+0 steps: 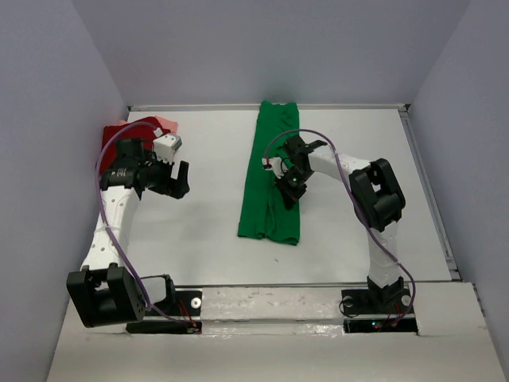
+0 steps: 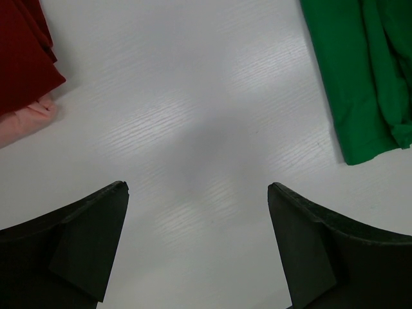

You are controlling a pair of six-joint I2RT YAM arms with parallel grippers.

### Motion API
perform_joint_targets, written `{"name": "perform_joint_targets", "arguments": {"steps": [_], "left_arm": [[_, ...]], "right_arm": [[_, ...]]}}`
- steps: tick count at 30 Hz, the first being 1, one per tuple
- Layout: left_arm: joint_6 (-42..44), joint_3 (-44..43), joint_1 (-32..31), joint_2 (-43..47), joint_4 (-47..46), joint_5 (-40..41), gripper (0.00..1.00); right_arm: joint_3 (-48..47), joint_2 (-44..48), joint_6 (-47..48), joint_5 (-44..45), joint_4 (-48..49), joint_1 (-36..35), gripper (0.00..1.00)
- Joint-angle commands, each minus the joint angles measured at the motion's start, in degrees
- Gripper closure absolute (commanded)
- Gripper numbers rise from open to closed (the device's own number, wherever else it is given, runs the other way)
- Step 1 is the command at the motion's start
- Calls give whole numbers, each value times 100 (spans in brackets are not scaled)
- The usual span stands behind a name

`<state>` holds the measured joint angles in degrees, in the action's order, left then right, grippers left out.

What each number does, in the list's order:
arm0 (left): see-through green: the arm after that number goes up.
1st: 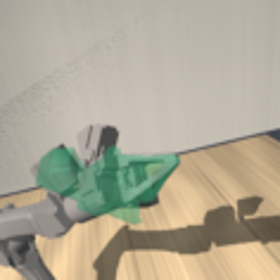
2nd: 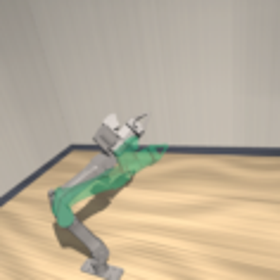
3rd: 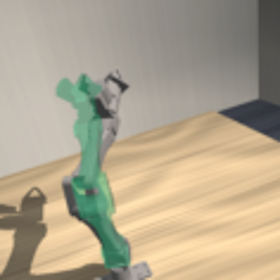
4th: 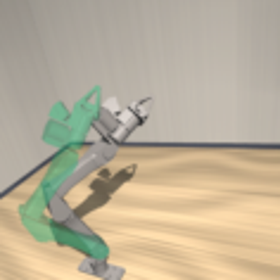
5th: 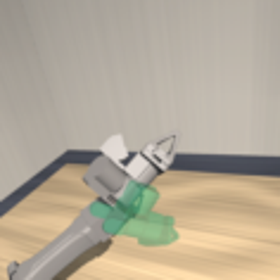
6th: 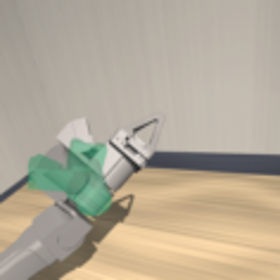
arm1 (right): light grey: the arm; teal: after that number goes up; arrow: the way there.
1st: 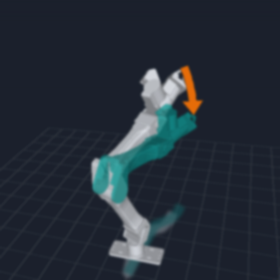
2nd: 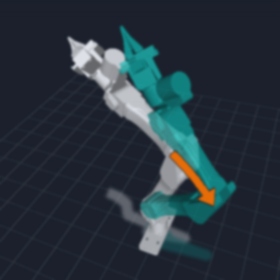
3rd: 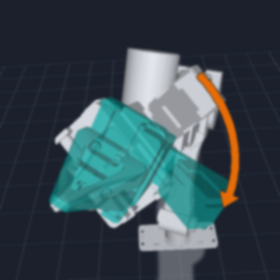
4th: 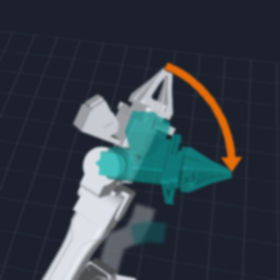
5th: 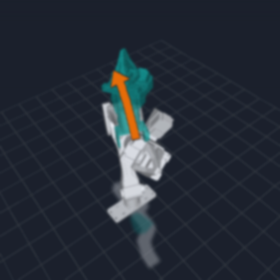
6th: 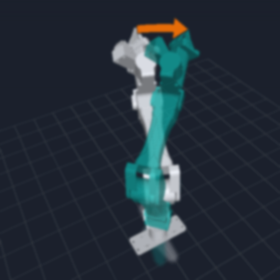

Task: Fold and stack the t-shirts
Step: Fold the tshirt

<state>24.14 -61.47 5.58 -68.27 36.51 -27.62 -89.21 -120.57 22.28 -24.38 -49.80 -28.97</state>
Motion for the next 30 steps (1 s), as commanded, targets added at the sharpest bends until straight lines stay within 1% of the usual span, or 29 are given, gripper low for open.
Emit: {"name": "perform_joint_targets", "arguments": {"steps": [1, 7, 14, 20, 24, 25, 30], "left_arm": [[-15, -110, -171, -81, -83, 125, 1], [-32, -146, -329, -160, -92, 186, 1], [-50, -155, -514, -178, -92, 327, 1], [-50, -163, -523, -187, -100, 362, 1], [-50, -198, -523, -231, -92, 389, 1], [-50, -225, -671, -257, -83, 397, 1], [-50, -269, -752, -275, -57, 432, 2]], "right_arm": [[87, -220, 162, 626, 49, -30, 100], [123, -256, 197, 926, 155, -30, 100], [-211, -493, 75, 1531, 216, -30, 100], [-255, -388, -31, 2006, 260, -30, 100], [-316, -309, -5, 2218, 260, -30, 100], [-342, -318, 4, 2262, 260, -30, 100], [-474, -344, -40, 2412, 173, -30, 100]]}}
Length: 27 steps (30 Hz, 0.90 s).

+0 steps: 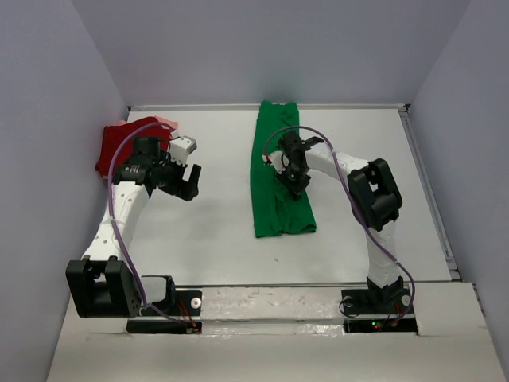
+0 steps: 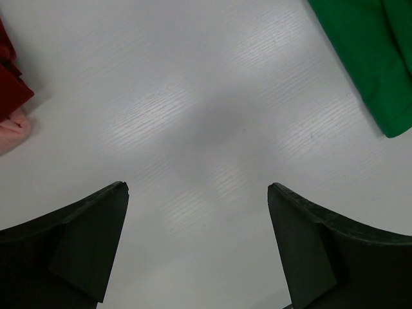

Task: Fold and stack the t-shirts
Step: Fold the tshirt

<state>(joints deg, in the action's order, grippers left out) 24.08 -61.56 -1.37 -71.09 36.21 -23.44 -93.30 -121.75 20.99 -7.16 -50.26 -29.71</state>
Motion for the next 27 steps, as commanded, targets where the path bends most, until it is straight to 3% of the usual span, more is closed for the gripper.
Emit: {"name": "perform_joint_targets", "arguments": {"steps": [1, 6, 11, 14, 15, 17, 19, 23, 27], "left_arm": [[-43, -251, -74, 16, -35, 24, 2], [-34, -269, -109, -10, -35, 6, 2], [-8, -339, -250, -133, 27, -143, 1], [18, -427, -329, -238, 106, -327, 4], [27, -462, -338, -273, 176, -502, 5], [88, -524, -355, -405, 264, -957, 5], [124, -567, -382, -519, 421, -1232, 3], [343, -699, -478, -976, 668, -2127, 1], [833, -840, -531, -1573, 1150, -3111, 1]], "right_arm": [[-66, -209, 80, 689, 184, 45, 100], [118, 37, 63, 418, -27, 45, 100], [58, 625, 221, -637, -563, 45, 100], [-188, 1100, 203, -708, -713, 45, 89], [-267, 1197, 195, -699, -861, 45, 79], [-539, 1477, 195, -691, -1125, 45, 69], [-646, 1672, 177, -629, -1231, 45, 49], [-489, 2129, -69, -418, -1363, 45, 46], [729, 2708, -166, -226, -1110, 45, 48]]}}
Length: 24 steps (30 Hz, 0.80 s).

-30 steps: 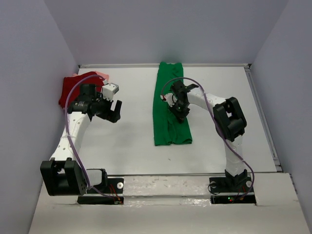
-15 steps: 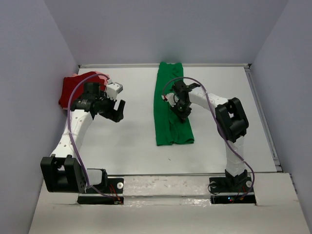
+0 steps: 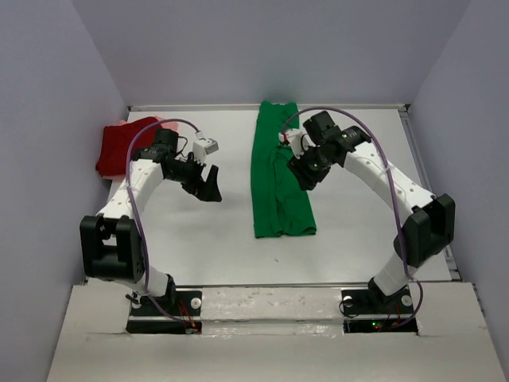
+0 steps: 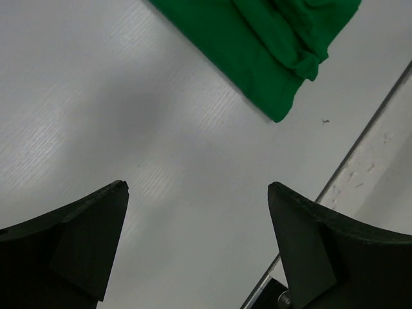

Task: Fold and stack the t-shirts
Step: Fold the tshirt

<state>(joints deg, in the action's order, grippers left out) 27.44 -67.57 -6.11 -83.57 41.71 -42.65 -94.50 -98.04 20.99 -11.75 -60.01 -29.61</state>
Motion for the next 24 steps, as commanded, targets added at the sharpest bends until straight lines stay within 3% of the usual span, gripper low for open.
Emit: {"name": "perform_joint_targets", "arguments": {"steps": [1, 5, 6, 8, 16, 24], "left_arm": [[612, -291, -66, -535, 723, -1297, 1], [1017, -432, -101, -862, 1049, -1675, 10], [1009, -424, -127, -924, 1041, -1754, 30], [974, -371, -250, -1134, 1014, -1790, 39], [938, -406, -795, -1855, 1102, -1852, 35], [632, -55, -1208, -1751, 769, -1782, 27]], "right_arm": [[1080, 434, -218, 330, -47, 34, 49], [1941, 891, -289, 489, 295, 86, 47], [2066, 979, -306, 463, 358, 252, 43], [2425, 1216, -403, 262, 454, 385, 43], [2648, 980, -526, 59, 587, 447, 46], [2629, 304, -438, -459, 727, 447, 52]]}}
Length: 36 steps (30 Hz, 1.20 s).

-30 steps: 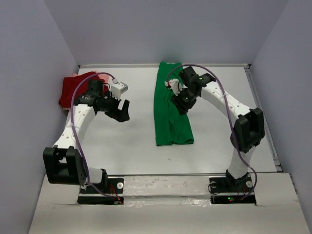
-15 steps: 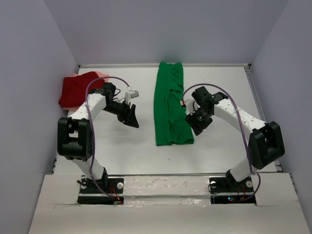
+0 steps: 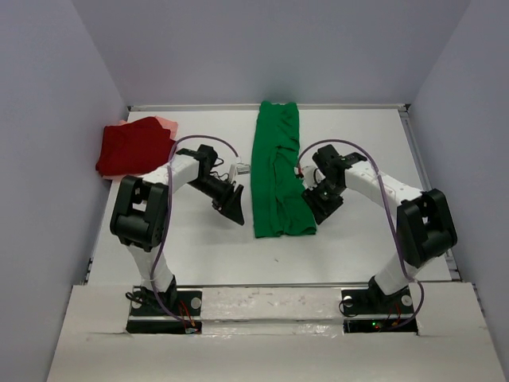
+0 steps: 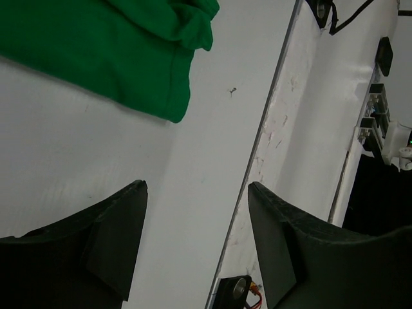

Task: Fold and stack the t-shirts
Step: Fold the tshirt

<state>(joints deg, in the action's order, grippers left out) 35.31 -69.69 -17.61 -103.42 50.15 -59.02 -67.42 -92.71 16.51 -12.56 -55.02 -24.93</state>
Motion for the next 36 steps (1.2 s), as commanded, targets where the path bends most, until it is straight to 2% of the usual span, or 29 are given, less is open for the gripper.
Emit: {"name": "perform_joint_targets", "arguments": {"steps": [1, 5, 7, 14, 16, 18, 23, 29, 36], "left_arm": [[-313, 262, -120, 295, -232, -84, 27], [-708, 508, -313, 401, -619, 92, 27], [-841, 570, -471, 366, -787, 260, 30], [-868, 360, -858, -301, -709, 286, 31], [-833, 325, -999, -442, -708, 225, 39], [-876, 298, -1087, -618, -743, 251, 40], [-1000, 185, -1113, -1074, -805, 313, 41], [-920, -176, -1122, -1690, -638, 225, 53], [-1088, -281, -1114, -1822, -787, 391, 58]], "right_arm": [[-70, -352, 19, -405, 264, -21, 53], [-26, -520, 27, -511, 396, -21, 54], [-70, -529, 36, -537, 405, -21, 55], [-131, -547, 71, -564, 431, -21, 55], [-149, -564, 89, -520, 431, -21, 55], [-149, -556, 89, -467, 440, -21, 55], [-96, -450, 89, -441, 458, -21, 55], [-17, -441, 133, -405, 484, -21, 55], [45, -503, 168, -449, 563, -21, 55]]}}
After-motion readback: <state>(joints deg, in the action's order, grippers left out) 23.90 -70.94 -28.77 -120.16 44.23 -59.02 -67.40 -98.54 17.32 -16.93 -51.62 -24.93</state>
